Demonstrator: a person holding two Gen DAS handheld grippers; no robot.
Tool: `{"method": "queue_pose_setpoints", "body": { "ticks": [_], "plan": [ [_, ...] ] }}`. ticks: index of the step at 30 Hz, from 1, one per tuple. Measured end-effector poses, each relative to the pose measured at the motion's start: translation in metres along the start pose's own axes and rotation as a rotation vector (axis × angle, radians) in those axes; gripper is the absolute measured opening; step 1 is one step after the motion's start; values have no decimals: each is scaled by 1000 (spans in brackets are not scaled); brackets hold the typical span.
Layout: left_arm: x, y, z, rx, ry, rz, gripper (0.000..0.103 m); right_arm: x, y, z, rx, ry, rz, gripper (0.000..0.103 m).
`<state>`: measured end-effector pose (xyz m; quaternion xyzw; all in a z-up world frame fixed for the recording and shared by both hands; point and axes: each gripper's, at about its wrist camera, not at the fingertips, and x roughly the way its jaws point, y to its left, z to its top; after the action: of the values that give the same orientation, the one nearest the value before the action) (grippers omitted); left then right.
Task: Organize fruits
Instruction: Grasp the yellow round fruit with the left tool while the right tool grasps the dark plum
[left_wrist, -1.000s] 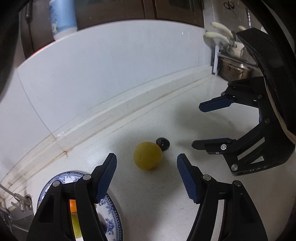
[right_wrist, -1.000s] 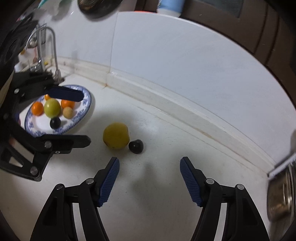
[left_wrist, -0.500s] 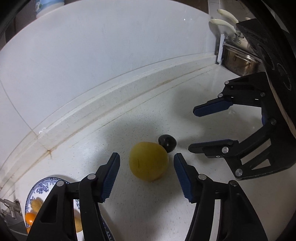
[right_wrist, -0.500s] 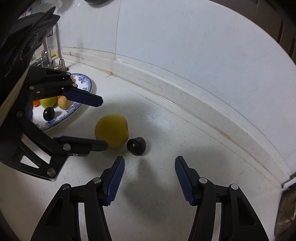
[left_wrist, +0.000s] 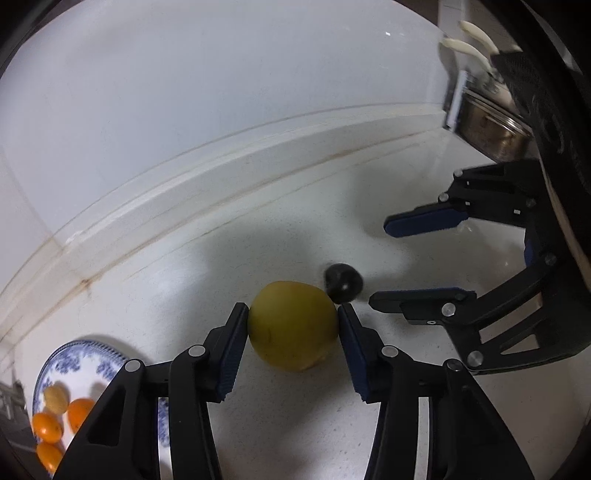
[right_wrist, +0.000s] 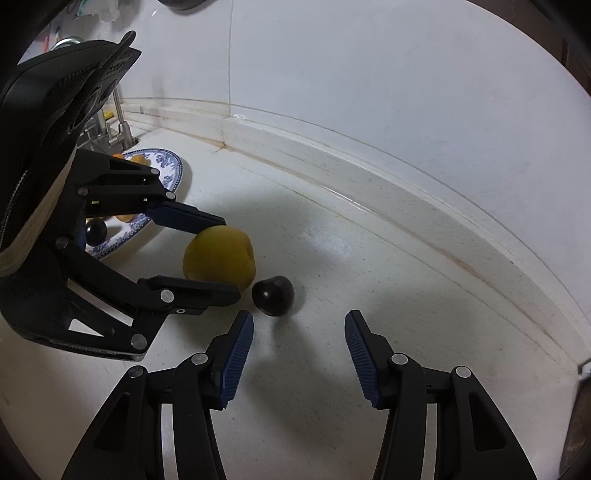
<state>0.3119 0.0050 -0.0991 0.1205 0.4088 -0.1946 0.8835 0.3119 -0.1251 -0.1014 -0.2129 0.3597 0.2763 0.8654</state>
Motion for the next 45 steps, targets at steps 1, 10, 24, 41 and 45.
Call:
{"method": "queue_pose_setpoints", "body": {
  "ticks": [1, 10, 24, 41, 45],
  "plan": [
    [-2, 2, 0, -13, -2, 12, 48, 1, 0, 1, 2, -2, 4, 53],
    [-39, -2, -4, -45, -57, 123, 48, 18, 4, 11, 37, -7, 49, 50],
    [-58, 1, -23, -156, -55, 132, 48, 27, 16, 17, 60, 0, 47, 30],
    [-101, 16, -47, -241, -125, 136, 48, -36, 52, 16, 96, -111, 32, 29],
    [-120, 18, -59, -262, -150, 142, 48, -55, 68, 17, 99, -151, 37, 29]
  ]
}}
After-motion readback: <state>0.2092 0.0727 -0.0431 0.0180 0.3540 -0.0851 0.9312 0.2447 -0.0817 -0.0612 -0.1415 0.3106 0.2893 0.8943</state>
